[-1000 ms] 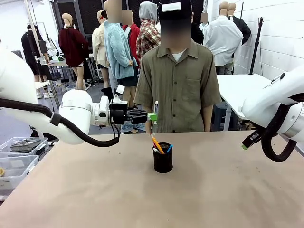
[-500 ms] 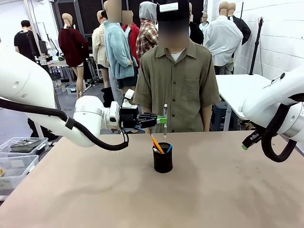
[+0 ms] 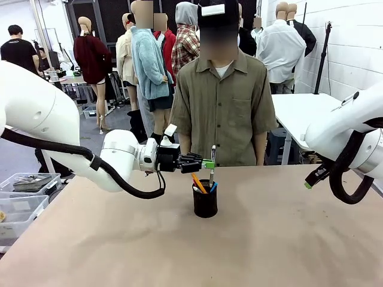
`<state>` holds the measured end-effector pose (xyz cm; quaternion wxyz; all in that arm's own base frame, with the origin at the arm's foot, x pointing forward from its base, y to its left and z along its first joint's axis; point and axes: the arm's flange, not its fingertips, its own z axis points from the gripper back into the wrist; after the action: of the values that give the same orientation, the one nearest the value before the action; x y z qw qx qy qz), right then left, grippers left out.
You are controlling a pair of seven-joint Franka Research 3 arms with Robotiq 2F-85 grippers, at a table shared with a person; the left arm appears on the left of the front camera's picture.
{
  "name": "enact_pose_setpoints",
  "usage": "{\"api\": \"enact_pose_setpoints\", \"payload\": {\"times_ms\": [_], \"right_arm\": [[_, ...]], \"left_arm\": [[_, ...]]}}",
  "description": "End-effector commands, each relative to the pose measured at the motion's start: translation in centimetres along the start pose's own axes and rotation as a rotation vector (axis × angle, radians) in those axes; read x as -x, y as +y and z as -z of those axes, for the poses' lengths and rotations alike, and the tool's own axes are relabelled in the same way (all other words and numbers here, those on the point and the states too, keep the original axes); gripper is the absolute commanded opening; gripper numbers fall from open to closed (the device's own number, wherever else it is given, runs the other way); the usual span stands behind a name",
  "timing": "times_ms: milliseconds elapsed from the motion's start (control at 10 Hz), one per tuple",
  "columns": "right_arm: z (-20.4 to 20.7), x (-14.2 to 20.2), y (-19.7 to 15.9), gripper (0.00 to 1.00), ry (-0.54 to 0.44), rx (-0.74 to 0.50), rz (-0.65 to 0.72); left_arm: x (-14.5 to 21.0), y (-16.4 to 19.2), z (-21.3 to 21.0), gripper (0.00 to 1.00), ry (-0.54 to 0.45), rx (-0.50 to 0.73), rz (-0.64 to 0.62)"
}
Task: Place the pens into the pen holder.
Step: Pick up a writing instrument from the table and place it into the Pen holder.
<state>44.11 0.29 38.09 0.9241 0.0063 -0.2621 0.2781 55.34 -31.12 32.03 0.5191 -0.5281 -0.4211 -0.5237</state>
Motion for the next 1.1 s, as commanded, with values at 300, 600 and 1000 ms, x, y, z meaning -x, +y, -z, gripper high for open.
{"api": "enact_pose_setpoints", "payload": {"times_ms": [300,600,1000], "right_arm": [[0.1,0.2,-0.1,0.67,-0.021,-0.001,-0.004],[0.1,0.2,-0.1,0.67,-0.021,-0.001,-0.004],[0.1,0.2,-0.1,0.67,-0.021,-0.001,-0.004]], "left_arm": [[0.7,0.5,-0.5,0.0,0.04,0.018,-0.03],[0.9,0.3,-0.6,0.0,0.053,0.031,-0.022],[-0.1,-0.3,-1.0,0.6,0.048,0.037,0.007]]}}
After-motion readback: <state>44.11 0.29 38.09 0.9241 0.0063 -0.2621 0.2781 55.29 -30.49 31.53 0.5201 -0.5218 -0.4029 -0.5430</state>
